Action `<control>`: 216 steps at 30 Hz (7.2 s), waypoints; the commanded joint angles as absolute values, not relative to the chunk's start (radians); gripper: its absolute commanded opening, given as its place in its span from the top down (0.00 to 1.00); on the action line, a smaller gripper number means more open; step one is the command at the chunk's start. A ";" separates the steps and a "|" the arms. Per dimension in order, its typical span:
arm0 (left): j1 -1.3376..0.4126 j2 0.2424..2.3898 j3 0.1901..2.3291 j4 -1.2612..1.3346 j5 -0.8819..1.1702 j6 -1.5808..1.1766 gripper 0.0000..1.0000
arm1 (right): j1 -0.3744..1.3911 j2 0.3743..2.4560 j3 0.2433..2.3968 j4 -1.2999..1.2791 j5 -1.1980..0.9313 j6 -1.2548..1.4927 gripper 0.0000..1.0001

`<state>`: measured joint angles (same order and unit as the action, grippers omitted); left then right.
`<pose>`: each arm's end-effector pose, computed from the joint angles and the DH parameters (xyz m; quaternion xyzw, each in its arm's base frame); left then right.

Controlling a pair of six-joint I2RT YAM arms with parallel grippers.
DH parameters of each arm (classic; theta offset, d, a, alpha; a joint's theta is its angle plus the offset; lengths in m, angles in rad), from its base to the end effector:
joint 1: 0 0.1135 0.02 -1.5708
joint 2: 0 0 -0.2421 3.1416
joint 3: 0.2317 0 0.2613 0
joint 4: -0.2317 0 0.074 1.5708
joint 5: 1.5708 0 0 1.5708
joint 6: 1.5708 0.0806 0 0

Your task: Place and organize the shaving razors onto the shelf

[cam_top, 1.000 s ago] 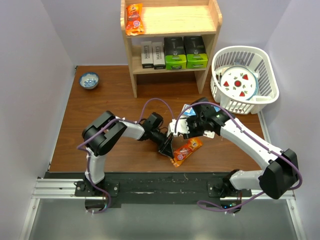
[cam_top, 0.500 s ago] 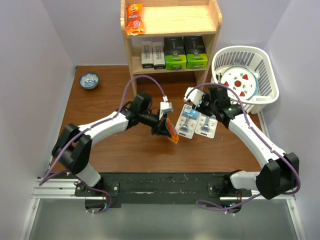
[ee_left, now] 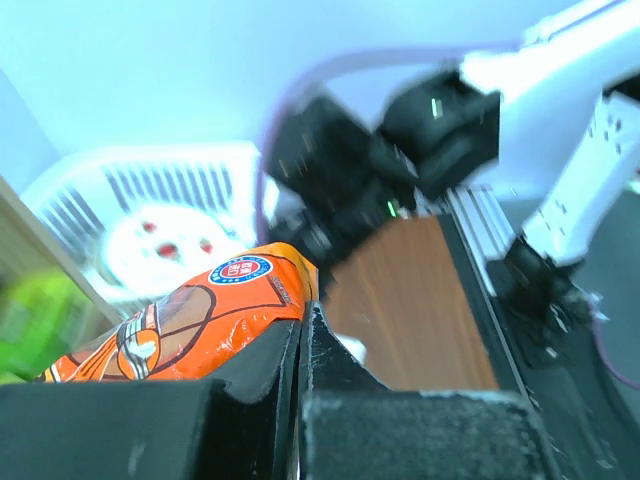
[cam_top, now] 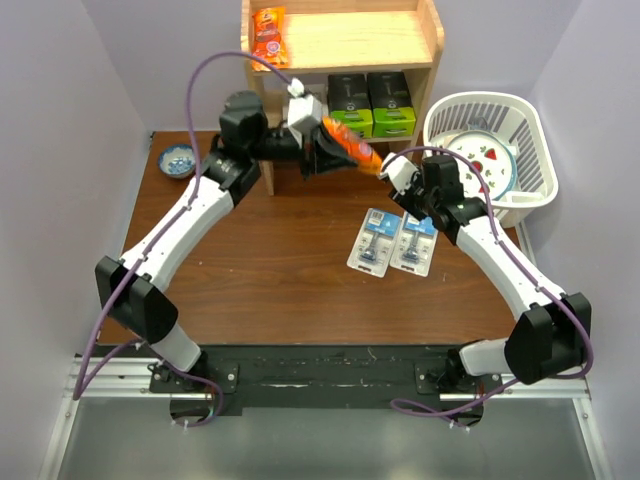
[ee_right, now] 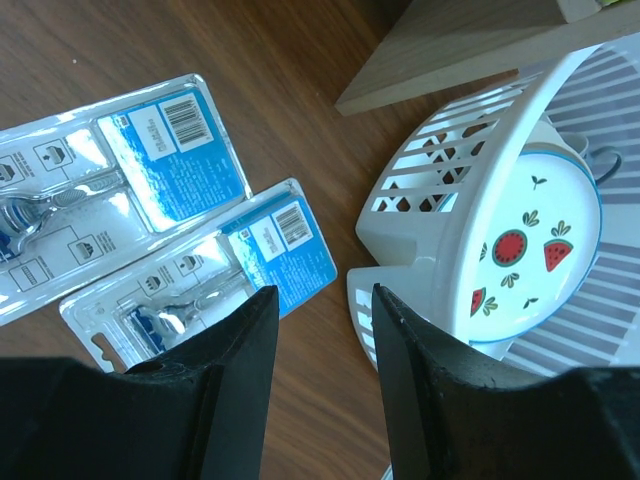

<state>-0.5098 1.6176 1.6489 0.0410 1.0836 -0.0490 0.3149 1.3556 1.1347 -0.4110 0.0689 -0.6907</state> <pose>0.3101 -0.2550 0.4313 0.5009 0.4819 -0.5106 0.5061 0.3385 0.1044 0.2616 -0.4158 0.7885 -0.1146 0.4384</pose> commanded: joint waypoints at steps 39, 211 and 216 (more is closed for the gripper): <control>-0.213 1.957 1.959 0.558 1.037 -0.666 1.00 | 0.293 1.313 0.976 -0.308 0.029 -0.627 0.52; -0.107 1.456 1.292 0.265 1.081 -0.426 0.43 | 0.571 1.827 1.851 0.267 -0.242 -1.266 0.52; -0.106 1.465 1.293 0.282 1.080 -0.443 0.43 | 0.569 1.845 1.873 0.267 -0.239 -1.301 0.57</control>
